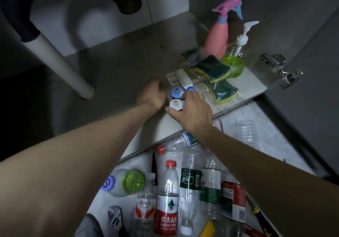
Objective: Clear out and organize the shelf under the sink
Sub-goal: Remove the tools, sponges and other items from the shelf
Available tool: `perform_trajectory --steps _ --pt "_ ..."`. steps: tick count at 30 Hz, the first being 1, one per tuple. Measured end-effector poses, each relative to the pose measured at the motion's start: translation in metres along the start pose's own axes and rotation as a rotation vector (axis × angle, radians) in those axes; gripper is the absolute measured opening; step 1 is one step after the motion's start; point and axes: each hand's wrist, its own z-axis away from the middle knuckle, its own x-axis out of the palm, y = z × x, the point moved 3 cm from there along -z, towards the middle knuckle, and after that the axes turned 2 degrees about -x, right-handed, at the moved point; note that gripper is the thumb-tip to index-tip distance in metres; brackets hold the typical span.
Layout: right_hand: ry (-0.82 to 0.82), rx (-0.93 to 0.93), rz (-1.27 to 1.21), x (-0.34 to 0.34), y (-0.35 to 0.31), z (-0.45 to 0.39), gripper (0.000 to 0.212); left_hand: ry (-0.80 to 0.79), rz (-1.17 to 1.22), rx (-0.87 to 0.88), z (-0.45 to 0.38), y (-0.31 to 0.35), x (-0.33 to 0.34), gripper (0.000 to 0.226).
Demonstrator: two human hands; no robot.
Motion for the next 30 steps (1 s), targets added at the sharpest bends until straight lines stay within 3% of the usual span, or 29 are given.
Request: perform_trajectory --steps 2,8,13,16,18,23,30 --pt "0.003 0.012 0.043 0.005 -0.002 -0.001 0.068 -0.002 0.032 -0.057 -0.005 -0.007 -0.001 0.037" --pt "0.06 0.02 -0.059 -0.005 0.011 0.004 0.035 -0.016 0.082 -0.093 -0.008 -0.021 -0.005 0.035" --pt "0.137 0.077 -0.211 -0.029 0.048 0.015 0.044 -0.095 0.216 0.044 0.0 0.015 0.006 0.036" --pt "0.147 0.151 -0.241 -0.041 0.068 0.019 0.049 -0.169 0.055 0.208 0.012 0.038 0.02 0.03" --pt "0.139 0.162 -0.242 -0.048 0.076 0.026 0.049 -0.139 -0.016 0.203 0.019 0.038 0.028 0.025" --pt "0.0 0.142 -0.314 -0.07 0.085 0.059 0.043 -0.068 0.111 0.17 0.06 0.027 0.024 0.017" --pt "-0.222 -0.065 -0.169 -0.104 0.087 0.135 0.047 -0.036 0.17 0.388 0.177 0.014 0.005 0.024"
